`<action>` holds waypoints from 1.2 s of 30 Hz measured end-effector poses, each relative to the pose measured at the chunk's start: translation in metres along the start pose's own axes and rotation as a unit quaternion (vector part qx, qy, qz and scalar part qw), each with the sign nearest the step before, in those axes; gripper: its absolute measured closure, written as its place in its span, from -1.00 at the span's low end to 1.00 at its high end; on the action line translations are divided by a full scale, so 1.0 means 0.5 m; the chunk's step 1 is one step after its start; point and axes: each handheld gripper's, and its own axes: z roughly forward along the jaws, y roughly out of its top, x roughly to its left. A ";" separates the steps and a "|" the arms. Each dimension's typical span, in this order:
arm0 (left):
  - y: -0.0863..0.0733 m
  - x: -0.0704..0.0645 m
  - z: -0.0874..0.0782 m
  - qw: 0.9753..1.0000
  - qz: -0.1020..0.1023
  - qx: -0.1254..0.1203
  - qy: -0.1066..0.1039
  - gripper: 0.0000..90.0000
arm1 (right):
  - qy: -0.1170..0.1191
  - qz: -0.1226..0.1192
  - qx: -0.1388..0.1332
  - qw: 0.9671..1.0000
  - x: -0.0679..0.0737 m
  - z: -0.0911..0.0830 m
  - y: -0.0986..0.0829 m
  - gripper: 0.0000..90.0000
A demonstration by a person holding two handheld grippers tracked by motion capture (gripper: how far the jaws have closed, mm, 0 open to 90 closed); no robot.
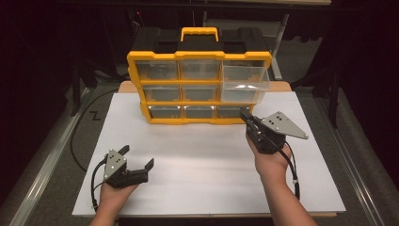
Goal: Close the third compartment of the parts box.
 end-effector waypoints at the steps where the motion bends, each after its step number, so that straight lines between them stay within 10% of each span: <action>1: 0.001 0.001 -0.002 1.000 -0.002 -0.002 0.000 -0.98 | -0.004 -0.002 -0.002 1.000 0.001 0.002 0.005 1.00; 36: 0.002 0.003 -0.004 1.000 -0.004 -0.005 0.001 -0.98 | -0.045 -0.006 -0.012 0.999 -0.025 0.028 0.086 1.00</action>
